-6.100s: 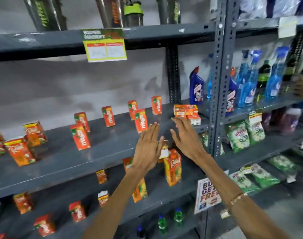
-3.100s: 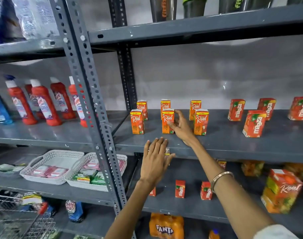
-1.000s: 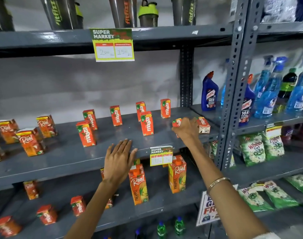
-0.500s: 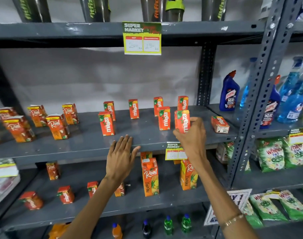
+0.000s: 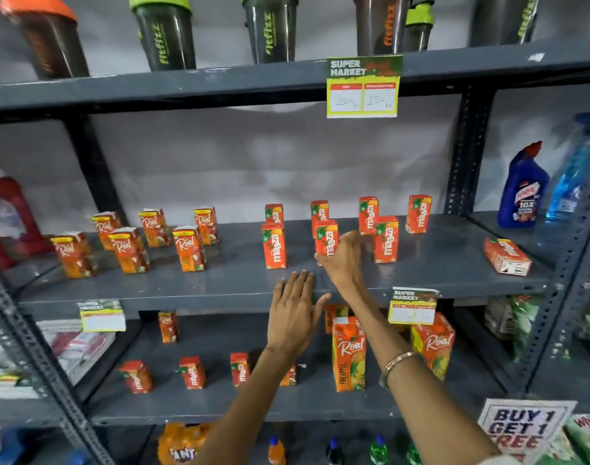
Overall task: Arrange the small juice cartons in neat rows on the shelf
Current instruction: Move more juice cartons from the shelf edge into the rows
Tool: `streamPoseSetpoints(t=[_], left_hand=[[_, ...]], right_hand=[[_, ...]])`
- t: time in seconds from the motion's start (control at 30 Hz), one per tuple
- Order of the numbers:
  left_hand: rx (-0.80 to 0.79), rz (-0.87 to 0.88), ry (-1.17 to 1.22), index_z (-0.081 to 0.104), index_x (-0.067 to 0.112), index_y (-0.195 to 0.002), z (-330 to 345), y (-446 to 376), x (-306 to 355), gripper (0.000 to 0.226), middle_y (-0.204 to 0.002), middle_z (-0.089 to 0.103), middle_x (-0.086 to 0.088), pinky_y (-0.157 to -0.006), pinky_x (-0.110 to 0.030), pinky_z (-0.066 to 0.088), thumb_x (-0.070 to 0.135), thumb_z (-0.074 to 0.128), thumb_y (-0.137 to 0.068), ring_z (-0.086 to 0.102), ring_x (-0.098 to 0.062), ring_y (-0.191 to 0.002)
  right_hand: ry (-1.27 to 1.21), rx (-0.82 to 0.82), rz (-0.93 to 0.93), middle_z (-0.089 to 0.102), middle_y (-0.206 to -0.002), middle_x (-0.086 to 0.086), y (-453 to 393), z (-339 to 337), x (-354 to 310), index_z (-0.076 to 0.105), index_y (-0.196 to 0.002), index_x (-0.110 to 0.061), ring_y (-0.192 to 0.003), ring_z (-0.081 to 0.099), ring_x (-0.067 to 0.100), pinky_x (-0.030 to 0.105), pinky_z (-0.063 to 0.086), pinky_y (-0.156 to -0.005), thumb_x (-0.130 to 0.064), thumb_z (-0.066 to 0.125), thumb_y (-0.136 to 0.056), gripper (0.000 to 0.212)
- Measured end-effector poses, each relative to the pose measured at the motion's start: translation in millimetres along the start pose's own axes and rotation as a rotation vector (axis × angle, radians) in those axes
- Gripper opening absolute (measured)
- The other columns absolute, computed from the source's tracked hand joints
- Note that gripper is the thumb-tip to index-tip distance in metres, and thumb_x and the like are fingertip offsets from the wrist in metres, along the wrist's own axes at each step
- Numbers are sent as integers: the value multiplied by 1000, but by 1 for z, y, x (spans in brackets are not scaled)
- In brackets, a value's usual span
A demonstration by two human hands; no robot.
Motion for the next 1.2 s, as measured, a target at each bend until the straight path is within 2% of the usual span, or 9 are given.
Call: streamPoseSetpoints(t=[0.17,0.3,0.4,0.47,0.57,0.77,0.87,1.03,1.2], left_hand=[[20,14,43,39,17,-152,-3,0,0,72,-158,44,-3,-126,-38,14,64,16,-103,32,-20,-150],[5,38,16,35,15,-154,-2,0,-2,73,-160,40,-5,-128,-40,13,63,15,-103,28,-21,-152],[11,58,-10,32,15,-156,-4,0,-1,73,-163,35,-5,-128,-39,3,63,14,-103,24,-21,-154],[18,63,-18,33,15,-155,-6,-1,9,75,-162,37,-5,-128,-41,0,63,11,-102,26,-20,-153],[26,121,-20,36,15,-154,-8,-5,46,76,-160,41,-5,-128,-46,3,62,9,-102,29,-20,-152],[-13,234,14,36,15,-154,11,-27,143,72,-159,42,-3,-128,-43,6,60,14,-102,30,-19,-152],[-43,250,-15,37,14,-153,27,-42,176,69,-159,41,-3,-128,-43,5,58,19,-102,30,-18,-151],[-57,187,23,42,13,-150,45,-57,196,72,-157,45,-5,-126,-44,17,61,21,-100,34,-22,-150],[-48,132,21,43,14,-150,51,-56,195,78,-157,45,-5,-125,-41,22,64,12,-99,34,-21,-149]], right_hand=[[22,16,3,54,-123,17,-4,5,4,46,-126,-2,-118,58,30,32,47,-92,-26,86,-76,69],[-54,8,28,51,-137,18,11,-7,3,36,-140,-6,-125,56,31,40,51,-102,-30,87,-74,87],[-64,70,-47,52,-137,13,32,-40,9,39,-138,-13,-118,60,25,36,55,-94,-32,84,-78,78],[13,120,-93,53,-135,11,43,-74,23,43,-135,-13,-120,58,25,34,54,-94,-29,79,-84,65],[182,120,-58,55,-132,15,43,-123,50,54,-131,-8,-126,55,33,46,51,-99,-30,73,-88,52],[542,215,34,56,-127,26,1,-223,93,63,-122,3,-124,51,43,49,47,-101,-33,69,-90,48],[690,203,155,52,-127,23,-18,-257,124,66,-117,-2,-120,49,41,47,47,-97,-36,68,-89,44],[639,110,258,63,-125,24,-40,-275,163,66,-116,-2,-119,57,41,46,49,-100,-42,66,-88,48],[441,135,252,74,-99,20,-46,-278,173,71,-93,-2,-94,71,37,41,59,-83,-31,74,-81,32]])
Point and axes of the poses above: each hand's wrist, its own y-axis away from the middle knuckle, its own z-axis out of the palm, x = y × z, the point moved 9 cm from there along -y, towards the middle knuckle
